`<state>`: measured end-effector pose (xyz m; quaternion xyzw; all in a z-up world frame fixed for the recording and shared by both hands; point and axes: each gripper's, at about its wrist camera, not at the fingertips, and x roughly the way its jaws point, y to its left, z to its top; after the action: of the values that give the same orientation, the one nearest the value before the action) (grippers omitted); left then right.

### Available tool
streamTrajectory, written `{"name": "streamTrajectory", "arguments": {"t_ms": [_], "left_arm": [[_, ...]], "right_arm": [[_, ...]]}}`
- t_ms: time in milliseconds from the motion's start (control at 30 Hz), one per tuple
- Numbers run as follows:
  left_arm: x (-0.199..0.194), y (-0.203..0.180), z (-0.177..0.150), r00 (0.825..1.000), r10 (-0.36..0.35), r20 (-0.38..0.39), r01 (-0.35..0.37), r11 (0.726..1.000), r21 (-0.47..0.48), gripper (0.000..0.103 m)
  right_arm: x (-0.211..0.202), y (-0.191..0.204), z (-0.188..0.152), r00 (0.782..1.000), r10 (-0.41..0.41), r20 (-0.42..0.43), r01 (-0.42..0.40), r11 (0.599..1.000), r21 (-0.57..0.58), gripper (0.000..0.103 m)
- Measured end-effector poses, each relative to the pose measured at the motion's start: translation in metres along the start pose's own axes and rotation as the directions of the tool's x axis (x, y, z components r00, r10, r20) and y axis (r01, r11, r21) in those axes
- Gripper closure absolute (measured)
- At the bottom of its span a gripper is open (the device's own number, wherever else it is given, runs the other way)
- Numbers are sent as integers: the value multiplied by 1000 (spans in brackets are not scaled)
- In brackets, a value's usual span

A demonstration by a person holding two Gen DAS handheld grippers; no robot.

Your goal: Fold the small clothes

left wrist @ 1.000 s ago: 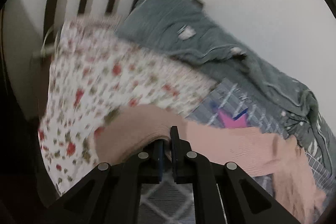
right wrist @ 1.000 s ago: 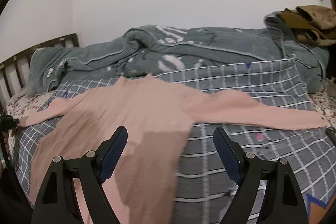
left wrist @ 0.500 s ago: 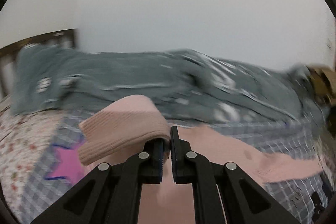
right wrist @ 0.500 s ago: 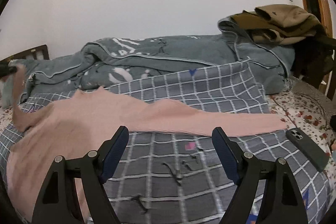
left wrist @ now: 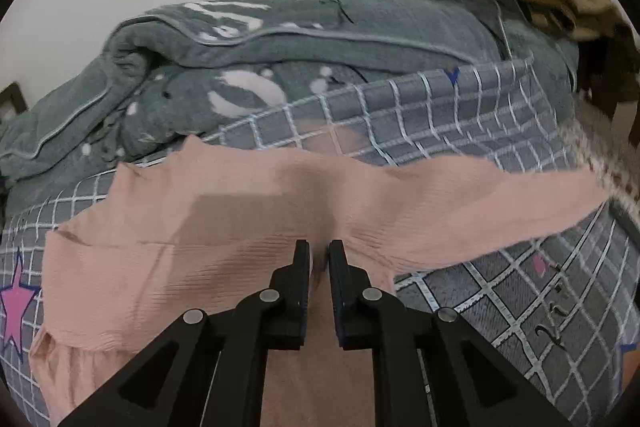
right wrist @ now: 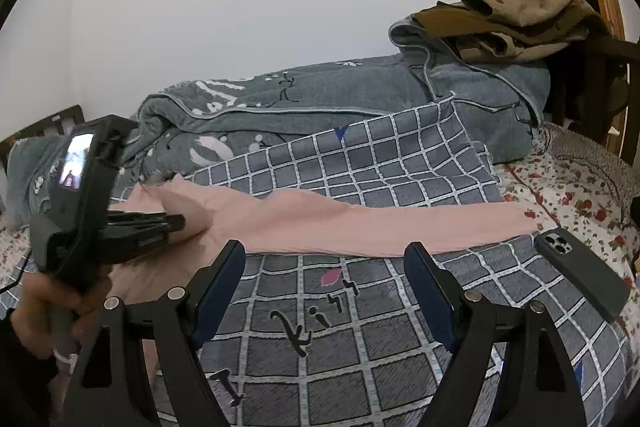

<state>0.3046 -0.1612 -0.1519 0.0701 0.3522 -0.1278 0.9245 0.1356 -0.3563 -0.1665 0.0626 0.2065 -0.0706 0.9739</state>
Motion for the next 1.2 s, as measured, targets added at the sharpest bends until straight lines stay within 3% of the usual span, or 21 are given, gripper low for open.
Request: {"name": "streamTrajectory", "arguments": {"t_ms": [33, 100, 167, 233, 500, 633, 800, 900, 933, 967, 1000, 1067, 1133, 1200], "left_arm": [[-5, 10, 2, 1000, -10, 0, 10, 1000, -27, 90], [-12, 28, 5, 1000, -14, 7, 15, 997, -75, 70], [-23, 56, 2, 999, 11, 45, -6, 992, -124, 33], [-38, 86, -8, 992, 88, 90, -73, 984, -161, 29], [-40, 209, -58, 973, 231, -10, -221, 915, -338, 30], [-28, 252, -78, 985, 169, -34, -168, 892, -420, 34], [-7, 263, -78, 996, 83, -32, -88, 890, -447, 36], [9, 261, -71, 996, 69, -52, -85, 895, -438, 41], [17, 261, -68, 994, 75, -74, -100, 896, -434, 47], [23, 261, -66, 993, 74, -91, -106, 897, -430, 65], [31, 261, -65, 989, 82, -119, -125, 898, -421, 74], [31, 261, -64, 991, 89, -101, -124, 900, -417, 88], [17, 269, -62, 997, 79, -9, -75, 888, -454, 90], [5, 281, -62, 991, 125, 39, -90, 866, -492, 90]], "right_arm": [[1, 0, 0, 1000, -5, -2, 5, 1000, -3, 22], [4, -1, 2, 1000, 0, -6, 0, 1000, 9, 22], [6, -2, 2, 1000, 6, -7, -5, 1000, 21, 22], [7, -4, 4, 1000, 9, -7, -9, 999, 33, 22], [20, 1, 4, 999, 30, -40, -27, 997, 75, 22], [24, 14, 2, 999, 4, -45, -3, 1000, 23, 22], [34, 23, -3, 998, -30, -57, 29, 999, -26, 22], [42, 23, -5, 996, -48, -73, 45, 998, -43, 22], [45, 22, -6, 996, -51, -78, 47, 998, -45, 22], [49, 20, -7, 995, -53, -87, 50, 998, -43, 22], [51, 18, -7, 994, -52, -95, 48, 998, -37, 22], [56, 16, -8, 993, -45, -112, 43, 999, -24, 22], [61, 15, -9, 991, -44, -130, 42, 999, -20, 22], [64, 15, -11, 990, -41, -138, 38, 999, -21, 23]]}}
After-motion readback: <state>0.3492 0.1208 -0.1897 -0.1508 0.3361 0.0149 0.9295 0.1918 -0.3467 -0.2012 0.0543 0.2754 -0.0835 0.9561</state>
